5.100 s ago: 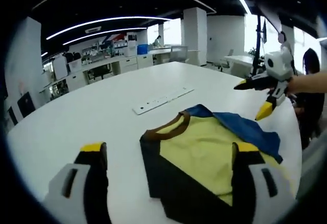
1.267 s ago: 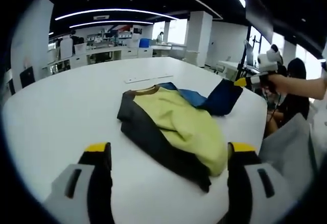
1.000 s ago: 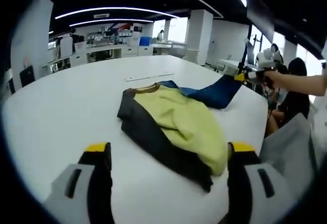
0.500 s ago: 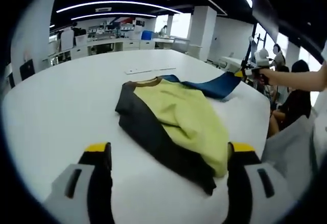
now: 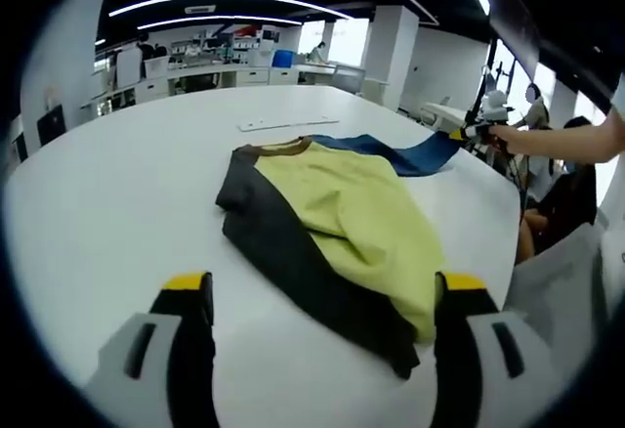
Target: Fold the garment on the visible template until the final outline fits inside the template.
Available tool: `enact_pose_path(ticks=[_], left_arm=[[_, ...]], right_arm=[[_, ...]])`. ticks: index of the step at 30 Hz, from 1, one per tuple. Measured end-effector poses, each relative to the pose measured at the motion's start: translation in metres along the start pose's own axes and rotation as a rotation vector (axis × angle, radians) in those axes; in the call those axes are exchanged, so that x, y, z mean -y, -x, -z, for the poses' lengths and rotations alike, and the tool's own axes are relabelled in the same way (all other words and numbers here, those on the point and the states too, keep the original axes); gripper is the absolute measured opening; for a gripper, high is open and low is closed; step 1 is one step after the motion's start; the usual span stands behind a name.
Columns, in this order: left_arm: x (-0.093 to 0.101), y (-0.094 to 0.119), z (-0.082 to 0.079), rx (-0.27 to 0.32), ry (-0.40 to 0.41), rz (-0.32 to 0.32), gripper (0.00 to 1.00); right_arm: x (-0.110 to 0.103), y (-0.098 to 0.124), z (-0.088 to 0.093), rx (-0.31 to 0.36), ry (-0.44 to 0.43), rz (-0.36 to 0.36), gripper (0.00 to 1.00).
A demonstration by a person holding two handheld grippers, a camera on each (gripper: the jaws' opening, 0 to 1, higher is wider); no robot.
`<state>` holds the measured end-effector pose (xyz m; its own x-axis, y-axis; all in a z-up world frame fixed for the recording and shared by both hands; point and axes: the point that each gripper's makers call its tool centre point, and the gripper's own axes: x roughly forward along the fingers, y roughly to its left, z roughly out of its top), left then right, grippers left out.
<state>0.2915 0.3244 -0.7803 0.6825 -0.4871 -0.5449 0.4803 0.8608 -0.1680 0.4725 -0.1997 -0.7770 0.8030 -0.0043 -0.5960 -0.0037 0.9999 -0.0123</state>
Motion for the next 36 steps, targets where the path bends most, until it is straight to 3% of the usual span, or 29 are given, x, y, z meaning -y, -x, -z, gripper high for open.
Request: enact_pose_path(ticks=[8,22,29,32,36], left_arm=[[-0.002,-0.002,0.006,-0.011,0.009,-0.005,0.91],[-0.003,0.000,0.012,-0.029,0.026,-0.019,0.91],[-0.003,0.001,0.014,-0.030,0.031,-0.024,0.91],[-0.004,0.001,0.013,-0.026,0.033,-0.024,0.91],[-0.004,0.001,0.013,-0.023,0.035,-0.022,0.91]], right_arm=[[0.041,-0.021,0.015,-0.045,-0.024,0.090,0.00],[0.047,-0.028,0.030,-0.080,-0.052,0.124,0.00],[0.038,-0.014,0.031,-0.092,-0.046,0.118,0.00],[0.036,-0.012,0.030,-0.082,-0.002,0.116,0.00],[0.038,-0.009,0.025,-0.049,-0.026,0.088,0.13]])
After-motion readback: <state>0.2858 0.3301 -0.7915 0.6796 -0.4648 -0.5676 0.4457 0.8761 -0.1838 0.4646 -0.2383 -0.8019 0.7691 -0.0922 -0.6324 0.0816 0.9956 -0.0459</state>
